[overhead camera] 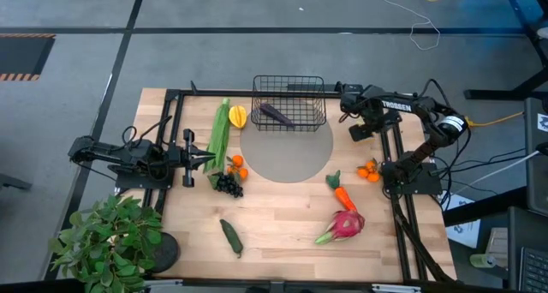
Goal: Build produce basket
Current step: Put the yellow pear into the black wire basket
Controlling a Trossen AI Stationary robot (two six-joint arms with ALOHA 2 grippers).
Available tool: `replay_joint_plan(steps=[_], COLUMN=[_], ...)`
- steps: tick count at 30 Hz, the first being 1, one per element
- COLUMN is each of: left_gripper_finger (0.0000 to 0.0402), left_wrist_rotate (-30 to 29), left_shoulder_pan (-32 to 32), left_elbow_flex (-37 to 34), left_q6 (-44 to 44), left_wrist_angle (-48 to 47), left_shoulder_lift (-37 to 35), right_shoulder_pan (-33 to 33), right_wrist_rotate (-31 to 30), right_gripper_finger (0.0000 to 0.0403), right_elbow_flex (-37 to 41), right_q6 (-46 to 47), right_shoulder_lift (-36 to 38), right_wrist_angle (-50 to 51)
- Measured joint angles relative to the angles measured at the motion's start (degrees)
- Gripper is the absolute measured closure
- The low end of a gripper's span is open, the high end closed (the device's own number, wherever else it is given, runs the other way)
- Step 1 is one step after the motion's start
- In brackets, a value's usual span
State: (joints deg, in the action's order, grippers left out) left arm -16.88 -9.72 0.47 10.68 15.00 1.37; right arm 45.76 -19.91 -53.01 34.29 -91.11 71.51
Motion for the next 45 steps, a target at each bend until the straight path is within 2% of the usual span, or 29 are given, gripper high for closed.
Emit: replay_joint_plan(steps=[6, 10, 17, 24, 32, 37, 41, 45], left_gripper_finger=[0.0379, 0.0379, 0.0379, 0.0379, 0.0379, 0.0379, 0.0379, 0.0379], left_wrist_rotate=[0.0, 0.0, 0.0, 0.0, 0.0, 0.0, 0.0, 0.0], left_shoulder_pan=[0.0, 0.0, 0.0, 0.0, 0.0, 0.0, 0.0, 0.0], left_elbow_flex=[0.0, 0.0, -0.01, -0.01, 0.0, 0.0, -0.02, -0.02], left_q6=[0.02, 0.02, 0.02, 0.38, 0.35, 0.37, 0.37, 0.35], left_wrist_angle=[0.0, 0.0, 0.0, 0.0, 0.0, 0.0, 0.0, 0.0], left_shoulder_lift=[0.02, 0.02, 0.01, 0.02, 0.02, 0.02, 0.0, 0.0], right_shoulder_pan=[0.0, 0.0, 0.0, 0.0, 0.02, -0.07, -0.07, 0.26], right_wrist_rotate=[3.42, 5.21, 3.3, 8.84, 9.0, 8.05, 8.37, 10.73], right_gripper_finger=[0.016, 0.016, 0.016, 0.0161, 0.018, 0.019, 0.0211, 0.0258], right_elbow_flex=[0.0, 0.0, -0.02, -0.02, -0.04, -0.26, -0.08, -0.04], right_q6=[-7.87, -11.69, -10.61, -10.6, -9.33, -9.49, -9.3, -9.04], right_shoulder_lift=[0.0, 0.0, 0.0, -1.01, -7.07, -7.92, -7.37, -7.3], right_wrist_angle=[-16.12, -22.75, -18.21, -23.83, -25.53, -25.53, -25.66, -25.92])
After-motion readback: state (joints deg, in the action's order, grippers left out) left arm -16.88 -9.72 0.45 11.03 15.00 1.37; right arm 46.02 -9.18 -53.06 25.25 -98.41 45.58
